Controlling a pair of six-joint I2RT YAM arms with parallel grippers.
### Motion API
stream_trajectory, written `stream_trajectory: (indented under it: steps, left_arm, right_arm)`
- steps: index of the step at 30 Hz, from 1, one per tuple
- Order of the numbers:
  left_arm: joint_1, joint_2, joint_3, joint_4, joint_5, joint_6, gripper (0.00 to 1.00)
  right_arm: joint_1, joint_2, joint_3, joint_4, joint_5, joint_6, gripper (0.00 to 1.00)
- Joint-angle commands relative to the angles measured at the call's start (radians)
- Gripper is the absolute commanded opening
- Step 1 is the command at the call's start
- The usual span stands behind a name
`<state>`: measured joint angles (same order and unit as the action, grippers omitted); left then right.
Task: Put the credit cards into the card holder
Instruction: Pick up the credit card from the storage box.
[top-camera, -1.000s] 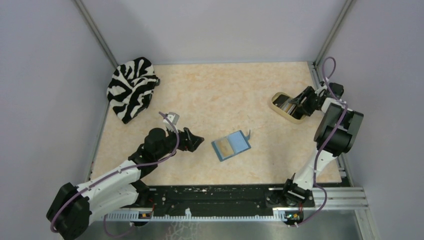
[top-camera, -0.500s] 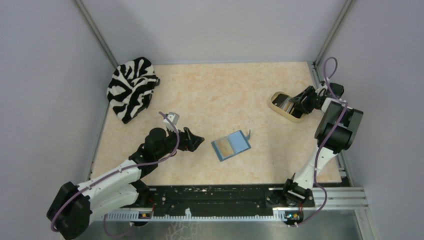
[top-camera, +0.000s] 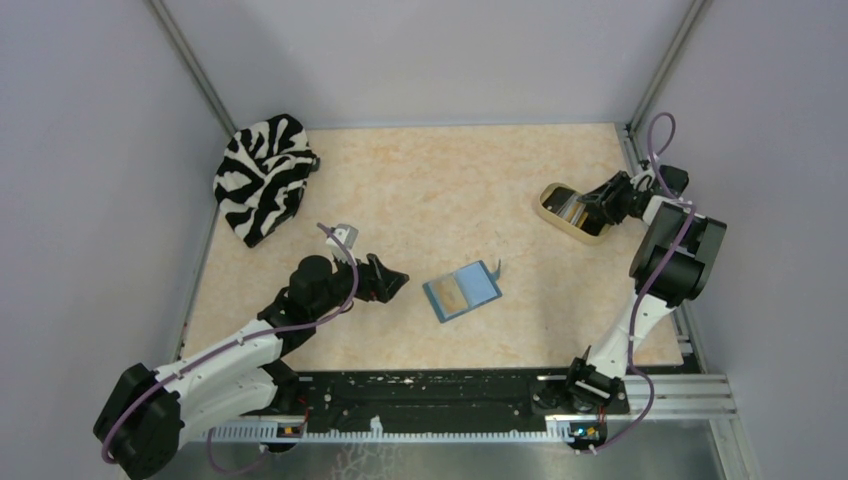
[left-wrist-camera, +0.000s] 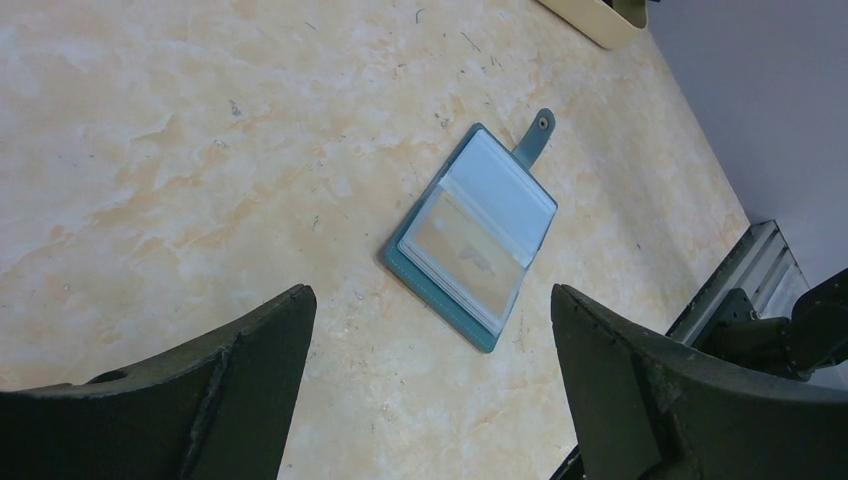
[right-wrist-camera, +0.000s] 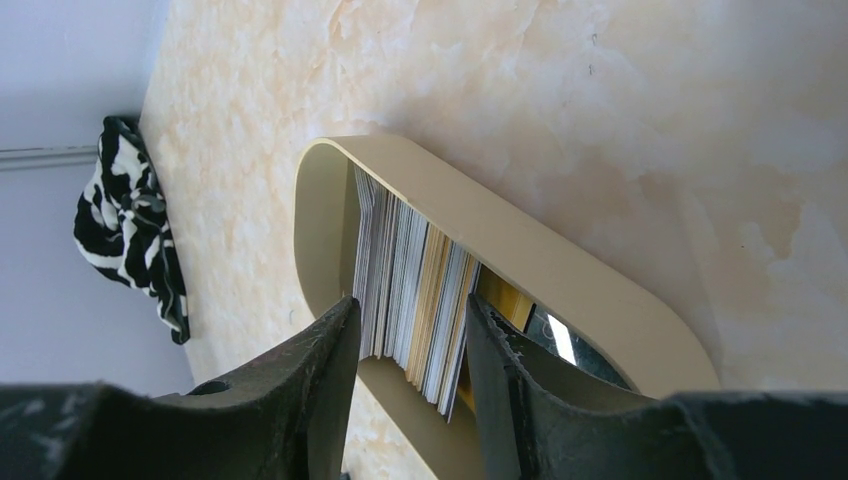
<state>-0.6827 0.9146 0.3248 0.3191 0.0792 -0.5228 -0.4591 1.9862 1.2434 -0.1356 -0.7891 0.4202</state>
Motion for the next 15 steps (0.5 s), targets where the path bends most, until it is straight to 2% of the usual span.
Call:
stream_trajectory:
  steps: [1,8,15]
  left_arm:
    - [0.002,0.005,-0.003,0.044,0.014,-0.004,0.93]
    - [0.002,0.007,-0.003,0.046,0.014,-0.006,0.93]
    - [0.002,0.018,0.003,0.053,0.022,-0.004,0.93]
  right_arm:
    - [0.005,0.009,0.003,0.002,-0.036,-0.015,0.43]
    - [0.004,-0.053,-0.005,-0.042,0.070,-0.083,0.51]
    - [0.004,-0.089,-0.027,-0.011,0.029,-0.081,0.52]
